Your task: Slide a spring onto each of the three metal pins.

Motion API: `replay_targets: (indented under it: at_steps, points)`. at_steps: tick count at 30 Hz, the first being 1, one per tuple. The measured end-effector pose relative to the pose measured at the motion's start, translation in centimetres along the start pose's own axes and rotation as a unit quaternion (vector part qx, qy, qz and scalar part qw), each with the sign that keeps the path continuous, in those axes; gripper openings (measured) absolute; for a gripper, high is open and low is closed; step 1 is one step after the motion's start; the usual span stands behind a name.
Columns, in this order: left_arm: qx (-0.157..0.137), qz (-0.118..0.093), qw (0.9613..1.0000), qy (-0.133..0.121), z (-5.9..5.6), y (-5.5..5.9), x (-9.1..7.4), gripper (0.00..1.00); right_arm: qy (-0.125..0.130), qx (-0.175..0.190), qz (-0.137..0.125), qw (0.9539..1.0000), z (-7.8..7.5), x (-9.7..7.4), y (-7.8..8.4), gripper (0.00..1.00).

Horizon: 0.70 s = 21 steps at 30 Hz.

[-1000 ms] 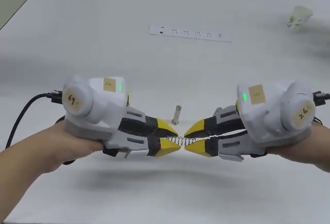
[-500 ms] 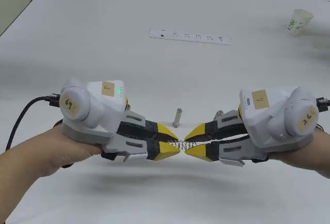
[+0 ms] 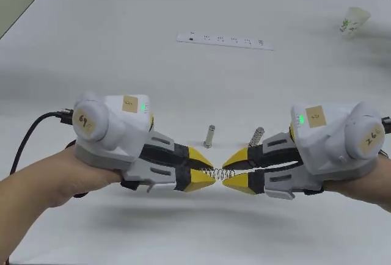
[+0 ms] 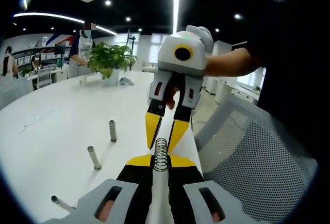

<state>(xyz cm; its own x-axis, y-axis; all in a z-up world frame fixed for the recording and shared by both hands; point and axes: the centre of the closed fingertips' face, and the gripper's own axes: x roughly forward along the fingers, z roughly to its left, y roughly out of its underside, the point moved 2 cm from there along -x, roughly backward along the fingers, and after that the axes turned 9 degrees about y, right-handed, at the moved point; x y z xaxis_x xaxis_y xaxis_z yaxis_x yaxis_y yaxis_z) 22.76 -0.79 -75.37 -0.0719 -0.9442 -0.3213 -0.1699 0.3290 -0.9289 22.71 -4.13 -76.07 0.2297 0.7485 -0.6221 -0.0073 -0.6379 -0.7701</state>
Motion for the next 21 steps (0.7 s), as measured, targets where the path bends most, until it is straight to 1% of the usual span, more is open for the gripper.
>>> replay_targets:
  at_steps: [3,6,12,21]
  points:
    - [-0.002,-0.001,1.0000,0.000,-0.01,-0.06,-0.02,0.02,0.000,0.004,0.004,1.0000,0.03,-0.05,0.45,0.12]
    - [-0.001,0.001,1.0000,0.002,-0.06,-0.05,-0.02,0.02,0.002,0.007,0.004,1.0000,-0.10,-0.15,0.64,0.10]
    - [-0.004,-0.002,1.0000,0.001,-0.01,-0.17,-0.02,0.02,0.003,0.013,-0.002,0.9999,-0.11,-0.16,0.54,0.08]
    - [-0.009,0.000,1.0000,0.003,-0.02,0.09,-0.05,0.02,0.004,0.018,-0.009,0.9998,-0.22,-0.61,0.01,0.07]
